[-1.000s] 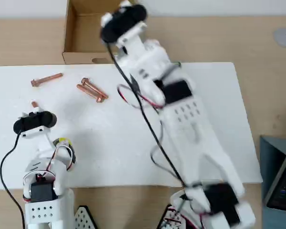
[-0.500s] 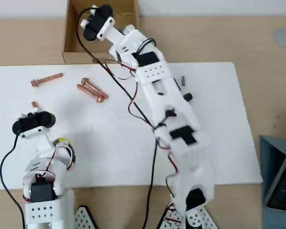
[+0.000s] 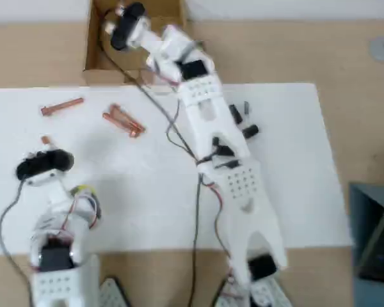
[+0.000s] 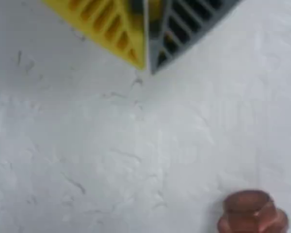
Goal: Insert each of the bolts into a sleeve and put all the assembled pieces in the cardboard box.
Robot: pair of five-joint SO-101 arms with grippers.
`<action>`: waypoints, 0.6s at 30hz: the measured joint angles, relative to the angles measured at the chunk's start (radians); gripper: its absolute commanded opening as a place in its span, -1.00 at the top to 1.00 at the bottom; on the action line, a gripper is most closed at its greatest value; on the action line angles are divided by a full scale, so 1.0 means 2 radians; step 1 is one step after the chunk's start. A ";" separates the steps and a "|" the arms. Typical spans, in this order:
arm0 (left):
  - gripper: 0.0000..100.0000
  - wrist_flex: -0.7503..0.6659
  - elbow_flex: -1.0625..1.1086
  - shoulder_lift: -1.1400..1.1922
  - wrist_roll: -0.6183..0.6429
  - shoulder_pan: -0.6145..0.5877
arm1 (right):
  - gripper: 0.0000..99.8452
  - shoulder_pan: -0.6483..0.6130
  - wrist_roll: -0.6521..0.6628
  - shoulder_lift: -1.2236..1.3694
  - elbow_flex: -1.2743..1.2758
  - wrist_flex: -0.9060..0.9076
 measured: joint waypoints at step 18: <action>1.00 0.000 0.000 0.000 0.000 0.000 | 0.96 0.001 0.000 0.012 -0.231 0.222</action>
